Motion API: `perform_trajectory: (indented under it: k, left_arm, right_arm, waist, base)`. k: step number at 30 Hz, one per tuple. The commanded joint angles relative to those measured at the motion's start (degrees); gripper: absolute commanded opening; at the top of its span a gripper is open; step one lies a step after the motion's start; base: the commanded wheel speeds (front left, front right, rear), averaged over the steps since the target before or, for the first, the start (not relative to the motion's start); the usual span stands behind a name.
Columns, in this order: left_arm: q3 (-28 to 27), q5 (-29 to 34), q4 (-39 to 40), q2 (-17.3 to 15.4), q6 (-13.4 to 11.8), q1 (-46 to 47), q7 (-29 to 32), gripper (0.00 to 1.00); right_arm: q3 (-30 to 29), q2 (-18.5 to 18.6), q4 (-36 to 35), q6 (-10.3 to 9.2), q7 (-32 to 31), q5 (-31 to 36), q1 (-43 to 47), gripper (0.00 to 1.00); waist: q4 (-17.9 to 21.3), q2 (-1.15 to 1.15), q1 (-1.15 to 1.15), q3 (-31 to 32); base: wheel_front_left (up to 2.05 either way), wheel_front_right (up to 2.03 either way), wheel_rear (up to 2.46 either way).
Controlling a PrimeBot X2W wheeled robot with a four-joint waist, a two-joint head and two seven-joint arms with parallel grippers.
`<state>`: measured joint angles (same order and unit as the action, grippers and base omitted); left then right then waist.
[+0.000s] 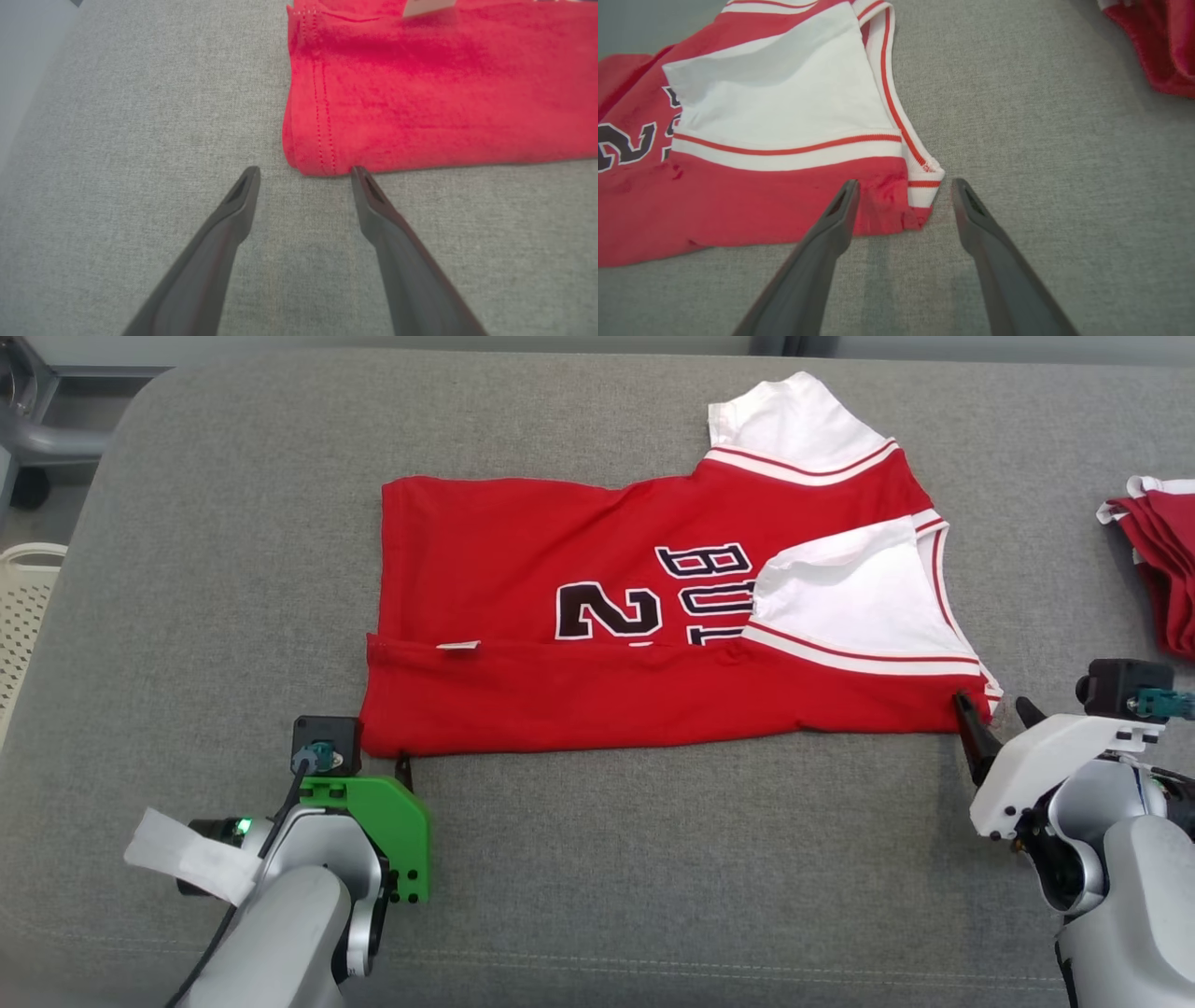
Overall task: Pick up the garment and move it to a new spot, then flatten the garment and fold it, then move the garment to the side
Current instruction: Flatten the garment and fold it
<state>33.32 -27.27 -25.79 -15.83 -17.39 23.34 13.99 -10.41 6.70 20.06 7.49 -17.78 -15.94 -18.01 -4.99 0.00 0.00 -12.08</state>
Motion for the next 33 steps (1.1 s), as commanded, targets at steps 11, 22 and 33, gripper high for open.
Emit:
perform_trajectory:
  k: [11,22,33]
  left_arm:
    - [-2.2,-2.3,-3.7,1.2,0.6,4.5,-2.6,1.00]
    - [-3.2,-4.8,-5.9,2.3,1.7,5.7,-3.0,1.00]
    - [-4.5,-5.0,3.6,-1.9,-2.4,2.9,1.4,1.00]
  right_arm:
    - [2.0,0.1,3.1,-0.01,2.0,0.7,-1.6,1.00]
    - [2.7,0.6,4.5,-0.01,2.9,0.3,-2.2,1.00]
    - [1.7,0.5,4.6,-0.01,3.2,0.2,-1.3,1.00]
  waist:
    - [0.1,0.00,0.00,-1.2]
    - [0.3,0.00,0.00,-1.3]
    - [0.3,0.00,0.00,0.5]
  base:
    - [0.00,0.00,0.00]
    - [0.00,0.00,0.00]
    - [0.00,0.00,0.00]
